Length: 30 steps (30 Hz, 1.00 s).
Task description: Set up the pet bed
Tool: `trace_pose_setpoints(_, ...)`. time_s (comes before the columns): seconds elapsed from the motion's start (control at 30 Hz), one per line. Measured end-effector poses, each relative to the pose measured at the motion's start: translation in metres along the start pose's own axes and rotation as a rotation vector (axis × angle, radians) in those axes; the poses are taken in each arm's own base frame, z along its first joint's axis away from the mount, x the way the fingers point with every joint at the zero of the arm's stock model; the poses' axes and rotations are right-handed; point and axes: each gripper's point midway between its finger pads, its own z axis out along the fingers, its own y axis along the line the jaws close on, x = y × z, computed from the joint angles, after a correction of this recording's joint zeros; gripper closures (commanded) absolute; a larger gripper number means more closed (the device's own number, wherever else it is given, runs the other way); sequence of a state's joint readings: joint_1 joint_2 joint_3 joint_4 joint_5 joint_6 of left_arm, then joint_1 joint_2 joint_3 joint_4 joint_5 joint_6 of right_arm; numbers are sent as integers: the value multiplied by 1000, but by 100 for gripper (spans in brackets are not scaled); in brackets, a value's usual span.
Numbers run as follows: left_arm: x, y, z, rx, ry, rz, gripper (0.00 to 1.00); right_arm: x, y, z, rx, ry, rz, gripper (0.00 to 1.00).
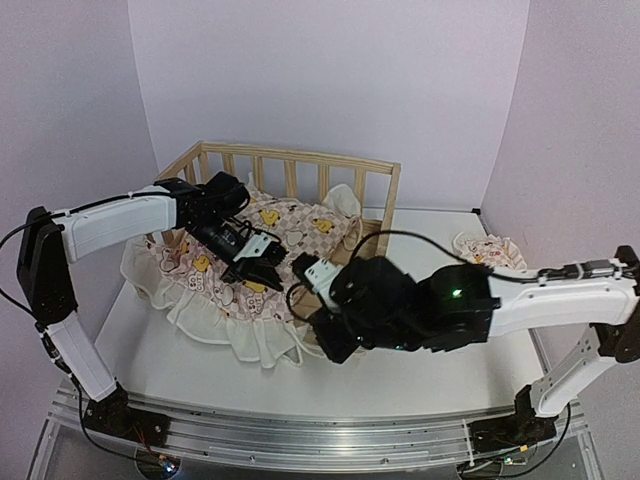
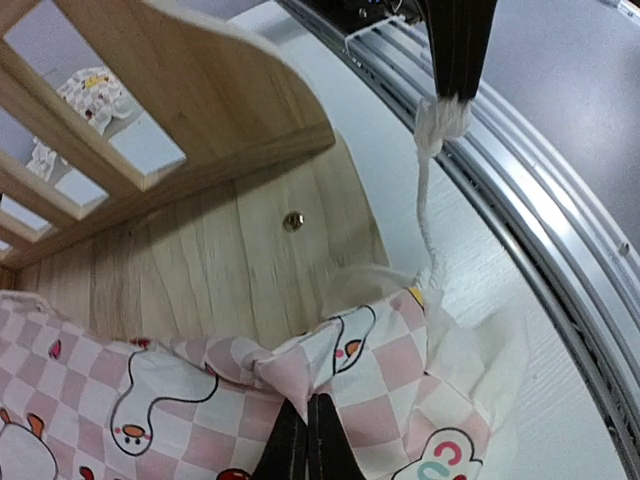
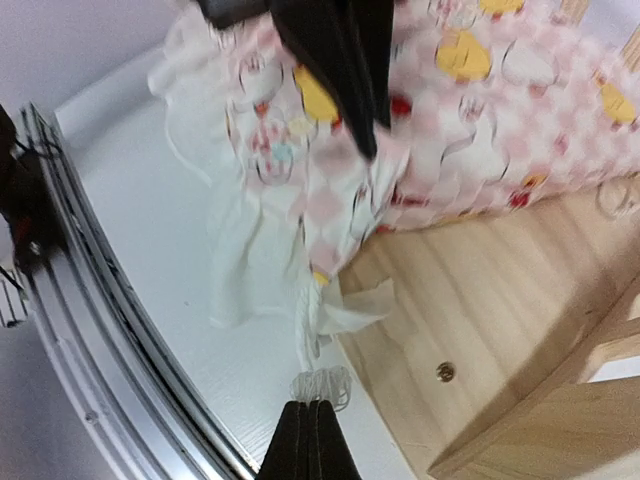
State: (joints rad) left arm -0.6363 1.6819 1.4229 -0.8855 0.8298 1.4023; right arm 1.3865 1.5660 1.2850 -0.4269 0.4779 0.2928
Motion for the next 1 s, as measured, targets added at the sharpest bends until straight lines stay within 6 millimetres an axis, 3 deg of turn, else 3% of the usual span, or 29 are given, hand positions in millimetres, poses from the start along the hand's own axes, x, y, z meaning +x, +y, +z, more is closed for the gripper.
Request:
trace_pose_setpoints(0.13, -33, 15, 12, -1, -95, 2, 98, -47, -16, -56, 0, -130, 26, 100)
trace_pose_setpoints(0.23, -54, 24, 21, 4, -148, 8, 58, -56, -31, -76, 43, -164, 32, 100)
trace_pose_setpoints(0.3, -63, 29, 26, 14, -179, -6, 46, -54, -40, -81, 82, -162, 23, 100)
trace_pose_setpoints(0.37, -71, 32, 31, 26, -207, -25, 42, -52, -47, -82, 119, -156, 12, 100)
trace_pose_setpoints(0.63, -111, 52, 20, 5, -331, -129, 38, -51, -88, -74, 217, -126, 55, 100)
trace_pose_setpoints(0.8, -127, 27, 43, 47, -347, -201, 35, -52, -110, -69, 242, -112, 102, 100)
trace_pose_setpoints(0.9, -131, 27, 57, 37, -340, -281, 42, -51, -109, -68, 226, -106, 105, 100)
trace_pose_setpoints(1.0, -132, 42, 58, -16, -342, -363, 51, -51, -107, -67, 214, -103, 105, 100)
